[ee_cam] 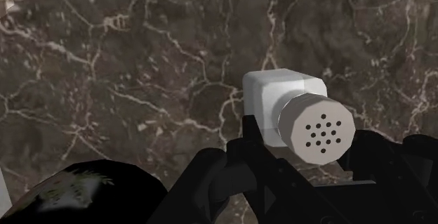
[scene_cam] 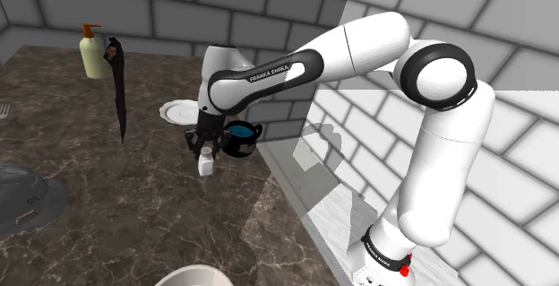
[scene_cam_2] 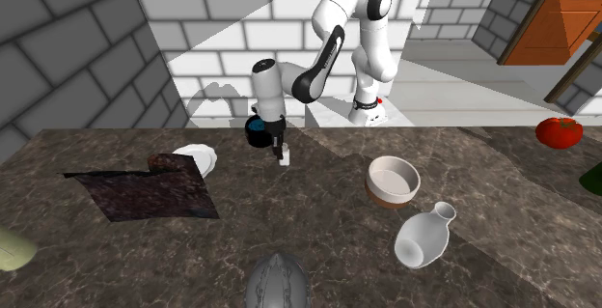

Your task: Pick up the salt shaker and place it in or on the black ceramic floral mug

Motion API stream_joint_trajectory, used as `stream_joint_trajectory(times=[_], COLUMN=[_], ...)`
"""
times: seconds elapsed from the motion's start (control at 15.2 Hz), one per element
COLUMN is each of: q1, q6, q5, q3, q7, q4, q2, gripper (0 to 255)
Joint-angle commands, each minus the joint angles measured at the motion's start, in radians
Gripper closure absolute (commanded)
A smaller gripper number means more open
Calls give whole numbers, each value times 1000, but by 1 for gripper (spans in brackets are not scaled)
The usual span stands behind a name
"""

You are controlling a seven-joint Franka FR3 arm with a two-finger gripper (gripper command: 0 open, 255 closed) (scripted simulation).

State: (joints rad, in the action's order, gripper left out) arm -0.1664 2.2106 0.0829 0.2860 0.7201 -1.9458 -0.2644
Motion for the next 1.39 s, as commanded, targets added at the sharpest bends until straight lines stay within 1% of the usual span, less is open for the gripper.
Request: stream_joint_trajectory(times=[0.0, 0.66, 1.32], q1=[2, 7, 10], q6=[-24, -145, -270], q5=[3, 14, 19], q3=[1, 4, 5], q7=[0, 5, 14], q4=[10, 77, 168], q2=[15, 70, 106], gripper=[255, 255, 255])
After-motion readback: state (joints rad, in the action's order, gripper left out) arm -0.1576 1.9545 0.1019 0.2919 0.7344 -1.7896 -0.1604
